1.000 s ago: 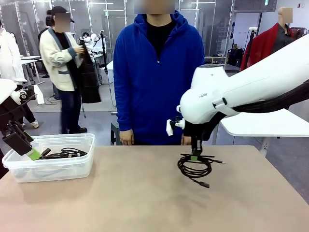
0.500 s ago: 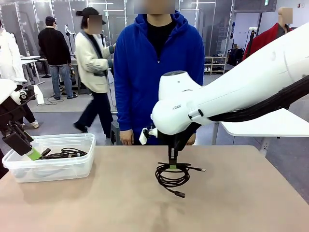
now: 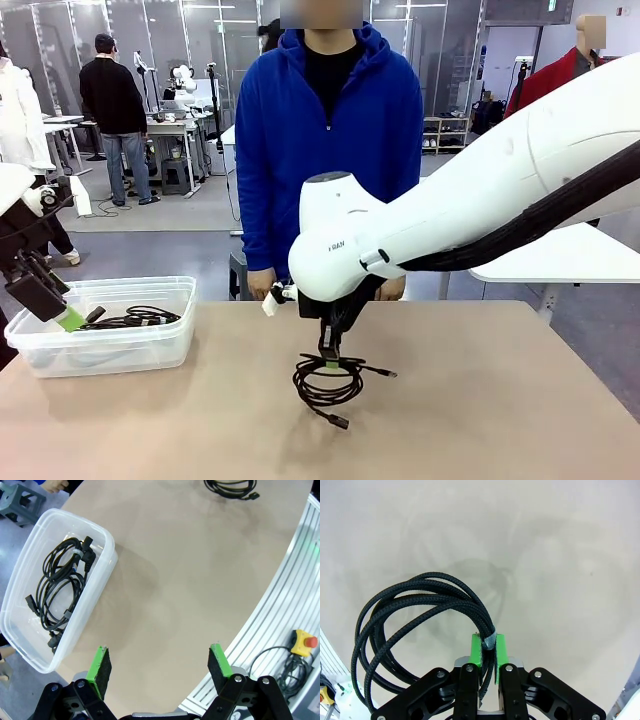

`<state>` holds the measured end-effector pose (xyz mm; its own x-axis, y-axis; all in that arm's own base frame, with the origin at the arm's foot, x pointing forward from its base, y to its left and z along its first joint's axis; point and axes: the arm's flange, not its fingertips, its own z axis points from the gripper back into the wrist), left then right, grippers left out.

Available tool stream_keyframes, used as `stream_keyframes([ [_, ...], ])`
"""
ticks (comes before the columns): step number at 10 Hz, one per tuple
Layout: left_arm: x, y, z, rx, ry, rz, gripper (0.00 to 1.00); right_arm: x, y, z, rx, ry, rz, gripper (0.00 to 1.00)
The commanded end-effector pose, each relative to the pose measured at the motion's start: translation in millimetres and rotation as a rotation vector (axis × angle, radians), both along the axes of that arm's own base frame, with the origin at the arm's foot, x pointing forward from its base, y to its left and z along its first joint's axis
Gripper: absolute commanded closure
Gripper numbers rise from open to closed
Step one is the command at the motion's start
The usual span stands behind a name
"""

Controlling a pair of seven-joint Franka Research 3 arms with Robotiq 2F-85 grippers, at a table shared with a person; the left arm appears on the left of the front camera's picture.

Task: Organize and store the cables.
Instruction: Place the USB Extension Cable into the Organizing box.

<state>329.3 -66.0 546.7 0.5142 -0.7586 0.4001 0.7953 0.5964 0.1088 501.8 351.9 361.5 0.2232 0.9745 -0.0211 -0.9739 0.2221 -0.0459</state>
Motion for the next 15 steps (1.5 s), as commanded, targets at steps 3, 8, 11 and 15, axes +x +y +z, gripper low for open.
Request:
stream_keyframes([
  [3,0,0,3,0.011,0.0,0.001,0.02,-3,5,-35,0.032,-0.01,-0.054,1.0],
  [8,0,0,3,0.011,0.0,0.001,0.02,-9,4,-41,0.021,-0.01,-0.038,0.55],
  [11,0,0,3,0.011,0.0,0.001,0.02,-20,-2,-26,0.017,-0.012,-0.023,0.0],
  [15,0,0,3,0.011,0.0,0.001,0.02,-36,-20,9,0.031,-0.08,-0.03,0.0],
])
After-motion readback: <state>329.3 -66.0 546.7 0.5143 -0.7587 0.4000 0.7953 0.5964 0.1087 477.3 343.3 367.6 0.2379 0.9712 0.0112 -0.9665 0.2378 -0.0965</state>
